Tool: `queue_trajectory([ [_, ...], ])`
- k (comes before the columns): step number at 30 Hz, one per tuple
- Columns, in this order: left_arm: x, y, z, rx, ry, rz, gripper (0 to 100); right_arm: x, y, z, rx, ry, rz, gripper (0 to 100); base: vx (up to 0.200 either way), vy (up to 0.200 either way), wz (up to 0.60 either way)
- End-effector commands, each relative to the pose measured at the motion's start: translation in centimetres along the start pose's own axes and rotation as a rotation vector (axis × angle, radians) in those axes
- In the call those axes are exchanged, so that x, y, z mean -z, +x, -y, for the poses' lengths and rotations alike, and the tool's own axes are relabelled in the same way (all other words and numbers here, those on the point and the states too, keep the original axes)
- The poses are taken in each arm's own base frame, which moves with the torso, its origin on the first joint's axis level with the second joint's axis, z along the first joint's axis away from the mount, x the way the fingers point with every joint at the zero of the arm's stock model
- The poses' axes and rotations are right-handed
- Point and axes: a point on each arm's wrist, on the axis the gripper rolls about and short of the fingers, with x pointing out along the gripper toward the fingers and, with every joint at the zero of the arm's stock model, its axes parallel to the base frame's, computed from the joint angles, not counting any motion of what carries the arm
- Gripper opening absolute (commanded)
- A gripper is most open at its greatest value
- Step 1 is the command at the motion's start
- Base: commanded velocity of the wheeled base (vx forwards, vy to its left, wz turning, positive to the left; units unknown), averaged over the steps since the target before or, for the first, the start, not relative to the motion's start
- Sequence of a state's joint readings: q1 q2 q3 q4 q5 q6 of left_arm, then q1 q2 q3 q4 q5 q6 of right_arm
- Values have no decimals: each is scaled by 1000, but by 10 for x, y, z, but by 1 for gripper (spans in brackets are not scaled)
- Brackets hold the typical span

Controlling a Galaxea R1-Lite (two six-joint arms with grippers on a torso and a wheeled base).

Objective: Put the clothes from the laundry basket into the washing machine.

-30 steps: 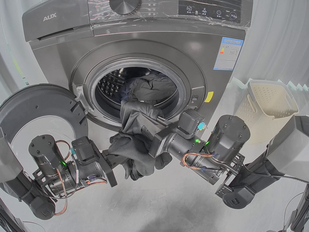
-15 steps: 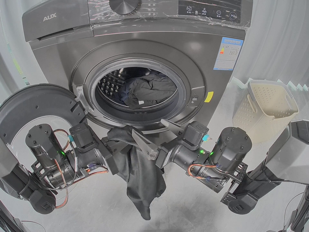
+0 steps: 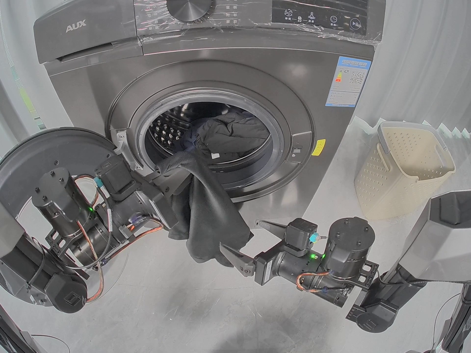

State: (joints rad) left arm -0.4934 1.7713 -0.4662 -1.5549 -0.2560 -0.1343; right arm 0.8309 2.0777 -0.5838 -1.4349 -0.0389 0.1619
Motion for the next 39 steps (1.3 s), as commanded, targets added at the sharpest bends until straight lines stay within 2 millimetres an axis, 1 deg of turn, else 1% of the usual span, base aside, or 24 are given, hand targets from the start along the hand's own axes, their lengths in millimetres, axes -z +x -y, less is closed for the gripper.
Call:
queue_trajectory([
  [1,-1,2,-1,-2,1,5,0,2,-1,0,1,0,-5,100,0,0,0],
  [18,-2,2,-1,-1,2,8,0,5,-1,-5,-14,-1,-16,100,0,0,0],
  [24,-4,1,-1,-6,5,16,0,9,0,-15,-43,-8,-26,100,0,0,0],
  [26,-6,1,-3,-16,8,23,0,13,0,-22,-68,-12,-38,100,0,0,0],
  [30,-7,2,-3,-29,9,30,0,26,6,-32,-97,-16,-66,100,0,0,0],
  [31,-7,2,-3,-29,9,30,0,26,6,-32,-97,-16,-66,100,0,0,0],
  [32,-8,2,-3,-28,10,35,0,28,10,-35,-106,-18,-62,100,0,0,0],
  [36,-9,3,-3,-28,11,39,0,33,18,-37,-108,-19,-57,100,0,0,0],
  [39,-10,3,-3,-29,12,41,0,37,24,-33,-95,-20,-61,100,0,0,0],
])
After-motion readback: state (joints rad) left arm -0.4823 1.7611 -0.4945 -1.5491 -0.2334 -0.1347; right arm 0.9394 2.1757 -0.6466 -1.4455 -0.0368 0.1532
